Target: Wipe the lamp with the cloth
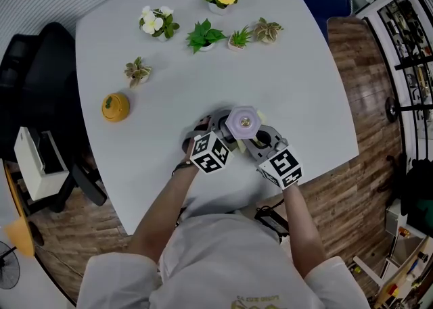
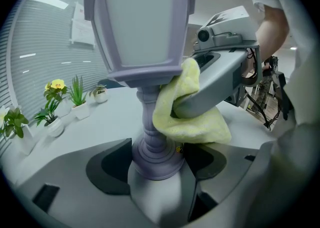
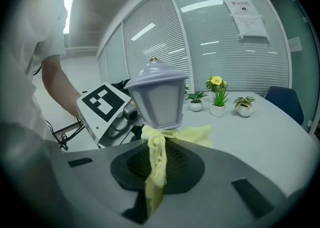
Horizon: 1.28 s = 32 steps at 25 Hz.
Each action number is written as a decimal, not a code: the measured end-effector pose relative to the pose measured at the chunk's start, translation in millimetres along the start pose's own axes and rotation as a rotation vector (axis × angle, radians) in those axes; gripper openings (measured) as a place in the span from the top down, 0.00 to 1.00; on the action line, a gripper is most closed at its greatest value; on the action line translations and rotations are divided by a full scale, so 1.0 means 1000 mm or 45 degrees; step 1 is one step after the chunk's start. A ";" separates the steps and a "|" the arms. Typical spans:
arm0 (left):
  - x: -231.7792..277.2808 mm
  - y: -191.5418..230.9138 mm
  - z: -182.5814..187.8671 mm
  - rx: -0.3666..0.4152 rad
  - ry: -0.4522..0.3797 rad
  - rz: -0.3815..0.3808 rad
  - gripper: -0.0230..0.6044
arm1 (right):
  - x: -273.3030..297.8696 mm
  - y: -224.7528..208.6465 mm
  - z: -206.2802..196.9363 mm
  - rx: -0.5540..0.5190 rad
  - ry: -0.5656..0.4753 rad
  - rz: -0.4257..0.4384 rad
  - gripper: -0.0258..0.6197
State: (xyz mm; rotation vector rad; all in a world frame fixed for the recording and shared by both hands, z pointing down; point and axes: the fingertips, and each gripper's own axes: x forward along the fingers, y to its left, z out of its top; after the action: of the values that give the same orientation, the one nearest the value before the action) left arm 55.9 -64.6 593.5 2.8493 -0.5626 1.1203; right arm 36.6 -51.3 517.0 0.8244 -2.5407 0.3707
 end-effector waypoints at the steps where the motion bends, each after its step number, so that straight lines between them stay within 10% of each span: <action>1: 0.000 0.000 0.000 0.000 0.000 0.001 0.48 | 0.001 0.000 -0.001 0.007 0.002 0.004 0.92; 32: 0.000 0.001 0.001 -0.002 -0.005 -0.008 0.48 | 0.031 -0.057 -0.034 0.138 0.235 -0.057 0.92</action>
State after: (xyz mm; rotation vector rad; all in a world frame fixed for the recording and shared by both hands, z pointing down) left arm 55.9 -65.1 592.7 2.8511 -0.5537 1.1127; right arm 59.8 -98.6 568.1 0.8442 -2.3442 0.5482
